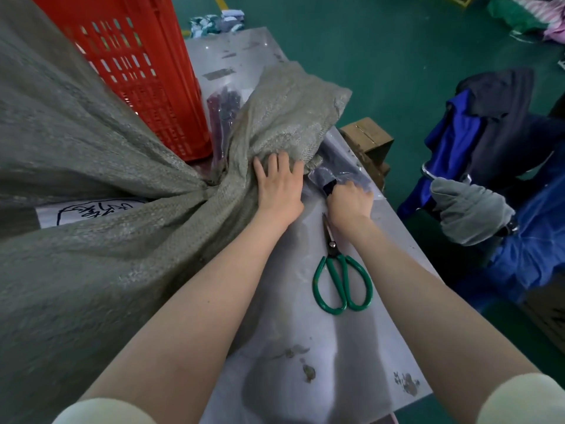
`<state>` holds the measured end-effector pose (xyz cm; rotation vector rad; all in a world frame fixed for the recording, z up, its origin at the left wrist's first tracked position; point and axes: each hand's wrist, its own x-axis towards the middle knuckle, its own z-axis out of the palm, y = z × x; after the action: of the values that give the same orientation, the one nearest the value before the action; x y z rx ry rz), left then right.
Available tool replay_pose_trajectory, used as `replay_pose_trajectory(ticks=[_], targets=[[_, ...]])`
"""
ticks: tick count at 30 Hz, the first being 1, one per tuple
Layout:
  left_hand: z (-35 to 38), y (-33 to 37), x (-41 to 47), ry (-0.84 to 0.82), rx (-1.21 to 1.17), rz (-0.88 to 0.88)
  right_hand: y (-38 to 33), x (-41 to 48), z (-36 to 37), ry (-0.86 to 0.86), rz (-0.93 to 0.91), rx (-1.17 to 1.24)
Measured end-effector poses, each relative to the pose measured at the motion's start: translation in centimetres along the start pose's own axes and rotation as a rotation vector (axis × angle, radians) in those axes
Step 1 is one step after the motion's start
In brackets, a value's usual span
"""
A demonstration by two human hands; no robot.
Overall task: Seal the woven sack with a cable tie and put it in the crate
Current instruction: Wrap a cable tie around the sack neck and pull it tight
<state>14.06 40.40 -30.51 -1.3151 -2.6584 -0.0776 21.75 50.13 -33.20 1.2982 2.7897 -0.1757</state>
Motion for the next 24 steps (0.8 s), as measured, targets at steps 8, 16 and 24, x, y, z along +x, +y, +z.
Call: replay_pose_trajectory(ticks=[8,16,24], targets=[[-0.1,2.3,-1.7,-0.056,-0.487,0.056,-0.3,-4.9,0.9,0.083,0.264,0.985],[0.9,2.5,-2.5,-0.577,-1.52,-0.647,0.7,-8.7,0.8,-0.3,0.151,1.33],[-1.8,1.1,-5.0,-0.753,-1.353,-0.598,0.0,-8.9,0.3,-0.378,0.455,1.322]])
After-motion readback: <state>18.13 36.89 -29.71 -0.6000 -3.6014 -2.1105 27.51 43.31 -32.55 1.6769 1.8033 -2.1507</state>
